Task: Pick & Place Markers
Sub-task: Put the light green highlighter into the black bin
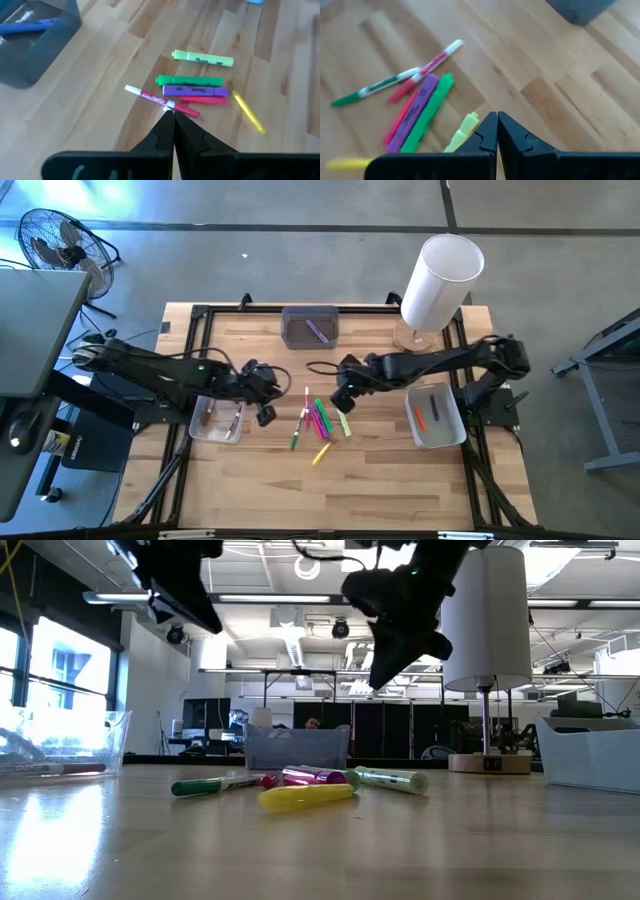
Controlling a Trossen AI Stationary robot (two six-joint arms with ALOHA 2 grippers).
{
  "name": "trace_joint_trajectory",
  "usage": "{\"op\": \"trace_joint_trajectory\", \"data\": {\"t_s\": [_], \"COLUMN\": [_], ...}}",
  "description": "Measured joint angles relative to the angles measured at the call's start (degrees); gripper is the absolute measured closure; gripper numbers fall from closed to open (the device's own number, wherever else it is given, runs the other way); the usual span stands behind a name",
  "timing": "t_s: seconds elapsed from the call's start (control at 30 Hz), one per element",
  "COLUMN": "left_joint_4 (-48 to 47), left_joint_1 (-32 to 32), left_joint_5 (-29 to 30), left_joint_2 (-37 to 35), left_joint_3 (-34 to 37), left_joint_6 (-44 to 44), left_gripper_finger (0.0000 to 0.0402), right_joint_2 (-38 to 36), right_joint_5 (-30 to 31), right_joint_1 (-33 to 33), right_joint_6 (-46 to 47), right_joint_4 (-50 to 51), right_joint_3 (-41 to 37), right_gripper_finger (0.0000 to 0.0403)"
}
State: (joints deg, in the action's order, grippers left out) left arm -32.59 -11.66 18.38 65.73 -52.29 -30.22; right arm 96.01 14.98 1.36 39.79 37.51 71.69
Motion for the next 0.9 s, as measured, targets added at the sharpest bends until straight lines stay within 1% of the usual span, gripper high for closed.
{"op": "trace_joint_trajectory", "data": {"t_s": [0.07,0.13,0.23,0.4,0.53,0.7,0.8,0.9], "left_joint_4": [-0.24,-0.17,-0.65,-0.67,-0.50,-0.54,-0.54,-0.56], "left_joint_1": [0.00,0.00,0.00,0.00,0.00,0.00,0.00,0.00], "left_joint_5": [-0.24,-1.52,-4.34,-7.40,-7.55,-8.22,-9.05,-9.05], "left_joint_2": [-3.11,-5.57,-8.35,-10.69,-10.92,-10.88,-10.88,-10.88], "left_joint_3": [2.31,4.26,6.23,7.53,7.53,7.53,7.53,7.53], "left_joint_6": [0.02,0.27,0.79,3.23,5.56,8.41,9.76,10.49], "left_gripper_finger": [0.0401,0.0401,0.0401,0.0401,0.0401,0.0402,0.0401,0.0401], "right_joint_2": [2.82,5.42,8.54,11.62,12.48,12.54,12.91,14.08], "right_joint_5": [1.99,3.15,3.17,1.09,0.76,-0.51,-1.20,-1.43], "right_joint_1": [0.28,0.58,1.16,1.97,2.60,2.61,3.03,4.00], "right_joint_6": [2.22,2.54,5.83,9.32,12.90,16.78,17.26,18.25], "right_joint_4": [1.93,3.71,4.69,4.22,4.53,4.67,5.32,5.79], "right_joint_3": [2.73,5.20,7.72,8.90,8.75,8.75,8.75,8.75], "right_gripper_finger": [0.0403,0.0403,0.0403,0.0394,0.0369,0.0323,0.0298,0.0284]}}
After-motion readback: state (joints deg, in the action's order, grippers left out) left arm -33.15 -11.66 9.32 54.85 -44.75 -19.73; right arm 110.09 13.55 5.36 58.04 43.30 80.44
